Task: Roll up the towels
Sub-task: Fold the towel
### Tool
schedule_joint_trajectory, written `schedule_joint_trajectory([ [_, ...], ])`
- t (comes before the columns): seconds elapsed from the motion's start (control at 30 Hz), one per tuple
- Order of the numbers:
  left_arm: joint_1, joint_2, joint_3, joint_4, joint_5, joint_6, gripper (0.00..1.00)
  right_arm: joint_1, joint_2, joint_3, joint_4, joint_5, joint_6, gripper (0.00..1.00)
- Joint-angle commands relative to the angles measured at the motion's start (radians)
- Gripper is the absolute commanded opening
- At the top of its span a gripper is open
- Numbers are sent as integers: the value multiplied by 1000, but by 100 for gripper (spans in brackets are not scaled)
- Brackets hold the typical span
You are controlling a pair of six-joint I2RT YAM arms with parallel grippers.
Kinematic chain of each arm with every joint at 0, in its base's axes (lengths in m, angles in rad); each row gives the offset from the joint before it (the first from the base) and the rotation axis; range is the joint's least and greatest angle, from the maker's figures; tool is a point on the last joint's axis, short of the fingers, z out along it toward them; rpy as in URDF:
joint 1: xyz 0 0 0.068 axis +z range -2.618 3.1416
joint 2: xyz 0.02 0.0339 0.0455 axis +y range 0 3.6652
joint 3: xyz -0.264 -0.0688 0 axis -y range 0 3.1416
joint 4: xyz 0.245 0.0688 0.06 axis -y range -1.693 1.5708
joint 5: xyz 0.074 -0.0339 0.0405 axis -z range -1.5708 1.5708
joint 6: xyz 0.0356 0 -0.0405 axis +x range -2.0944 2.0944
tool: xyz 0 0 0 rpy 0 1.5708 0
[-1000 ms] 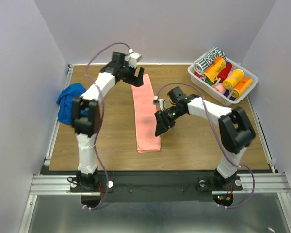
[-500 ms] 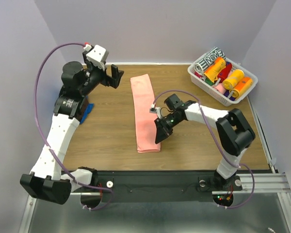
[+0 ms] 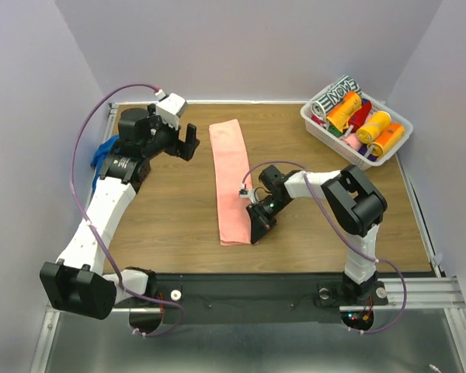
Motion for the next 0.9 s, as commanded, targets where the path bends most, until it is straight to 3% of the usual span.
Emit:
schedule_joint_trajectory([
  [0.0,5,-57,-4,-96,133,97,99,9,24,-21,26,56,-43,14],
  [0.13,-55,-132,-91,-187,192,273,99,9,-2,17,23,20,-35,18],
  [0.23,-185,-221,-218,-256,65,470,98,9,-84,74,20,-47,-4,26],
  [0.37,-320,-367,-439,-307,-40,596,92,8,-177,129,18,-115,58,60],
  [0.5,-458,-407,-575,-293,-145,599,82,6,-216,154,20,-86,79,73],
  [0.63,-579,-343,-657,-162,-250,545,72,-29,-182,166,18,-21,82,73],
  [0.77,-716,-243,-673,-36,-293,499,70,-31,-112,179,15,-12,82,58],
  [0.87,-777,-205,-685,44,-318,507,70,-41,-84,188,15,-27,83,57],
])
